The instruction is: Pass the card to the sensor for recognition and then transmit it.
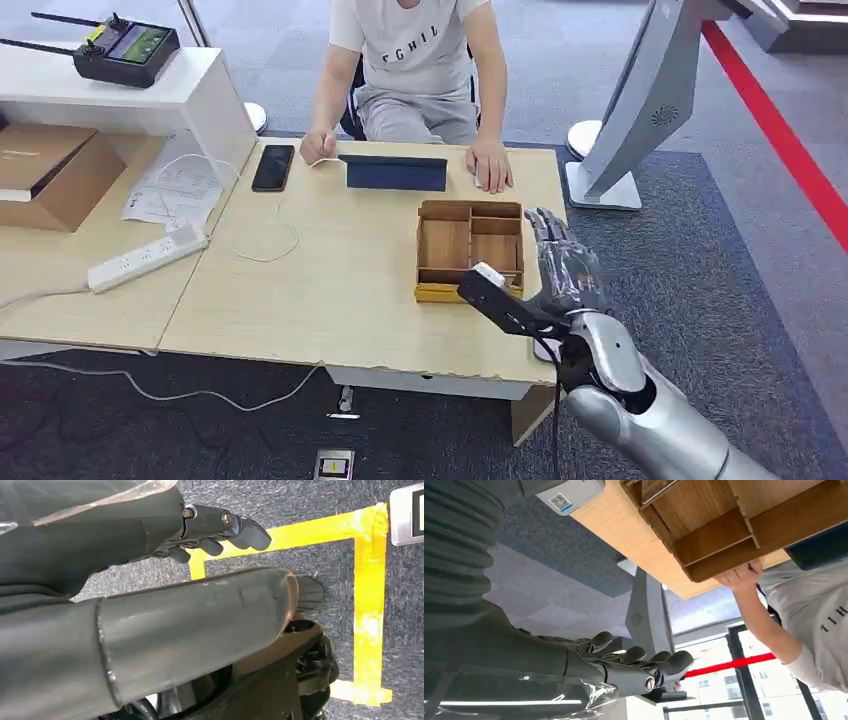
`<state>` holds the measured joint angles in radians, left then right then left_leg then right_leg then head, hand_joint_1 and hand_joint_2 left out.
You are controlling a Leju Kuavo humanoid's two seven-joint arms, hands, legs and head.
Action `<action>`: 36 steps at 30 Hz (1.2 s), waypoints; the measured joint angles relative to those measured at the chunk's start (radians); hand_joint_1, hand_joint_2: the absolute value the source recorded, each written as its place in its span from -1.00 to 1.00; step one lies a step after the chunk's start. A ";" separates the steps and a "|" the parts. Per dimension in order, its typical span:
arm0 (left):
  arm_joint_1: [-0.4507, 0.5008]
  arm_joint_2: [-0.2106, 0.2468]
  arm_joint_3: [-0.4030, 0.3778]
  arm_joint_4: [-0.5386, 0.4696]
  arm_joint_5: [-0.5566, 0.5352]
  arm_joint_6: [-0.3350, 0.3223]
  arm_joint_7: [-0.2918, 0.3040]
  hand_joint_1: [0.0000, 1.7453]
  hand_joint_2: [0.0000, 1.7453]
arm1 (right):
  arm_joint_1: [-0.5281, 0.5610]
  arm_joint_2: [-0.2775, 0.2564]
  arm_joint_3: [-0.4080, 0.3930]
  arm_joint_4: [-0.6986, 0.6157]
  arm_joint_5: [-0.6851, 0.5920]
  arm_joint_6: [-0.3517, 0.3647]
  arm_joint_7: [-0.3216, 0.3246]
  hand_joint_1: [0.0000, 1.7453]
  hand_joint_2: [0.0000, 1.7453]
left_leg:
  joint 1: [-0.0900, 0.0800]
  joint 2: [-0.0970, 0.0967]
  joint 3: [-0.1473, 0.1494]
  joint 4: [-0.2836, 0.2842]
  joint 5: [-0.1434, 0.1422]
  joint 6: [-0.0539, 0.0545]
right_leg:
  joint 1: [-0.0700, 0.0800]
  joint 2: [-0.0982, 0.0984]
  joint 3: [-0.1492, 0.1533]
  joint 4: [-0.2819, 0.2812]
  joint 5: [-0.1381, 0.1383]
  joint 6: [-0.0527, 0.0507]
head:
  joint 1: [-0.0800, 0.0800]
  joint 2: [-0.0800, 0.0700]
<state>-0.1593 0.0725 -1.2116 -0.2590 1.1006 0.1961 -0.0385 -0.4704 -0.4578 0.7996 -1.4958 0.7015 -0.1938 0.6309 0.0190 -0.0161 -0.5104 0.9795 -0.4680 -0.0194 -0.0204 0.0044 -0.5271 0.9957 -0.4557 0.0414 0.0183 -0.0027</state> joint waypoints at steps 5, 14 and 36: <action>0.000 0.000 0.000 0.000 0.000 -0.002 0.000 -1.00 -1.00 | 0.018 0.002 -0.015 0.007 -0.003 0.008 0.004 -1.00 1.00 | 0.000 0.000 0.000 0.000 0.000 0.000 | 0.000 0.000 0.000 0.000 0.000 0.000 | 0.000 0.000; 0.001 0.000 0.000 0.000 0.000 -0.011 -0.006 -1.00 -1.00 | 0.046 0.016 -0.039 0.006 0.105 0.103 0.024 -1.00 1.00 | 0.000 0.000 0.000 0.000 0.000 0.000 | 0.000 0.000 0.000 0.000 0.000 0.000 | 0.000 0.000; 0.007 0.000 0.000 0.000 0.002 -0.013 -0.006 -1.00 -1.00 | 0.030 0.110 -0.057 0.122 0.196 0.173 -0.040 -1.00 1.00 | 0.000 0.000 0.000 0.000 0.000 0.000 | 0.000 0.000 0.000 0.000 0.000 0.000 | 0.000 0.000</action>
<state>-0.1520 0.0721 -1.2112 -0.2590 1.1021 0.1827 -0.0450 -0.4401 -0.3475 0.7427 -1.3740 0.8976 -0.0210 0.5909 0.0191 -0.0162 -0.5109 0.9794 -0.4680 -0.0194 -0.0204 0.0043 -0.5271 0.9957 -0.4557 0.0414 0.0187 -0.0027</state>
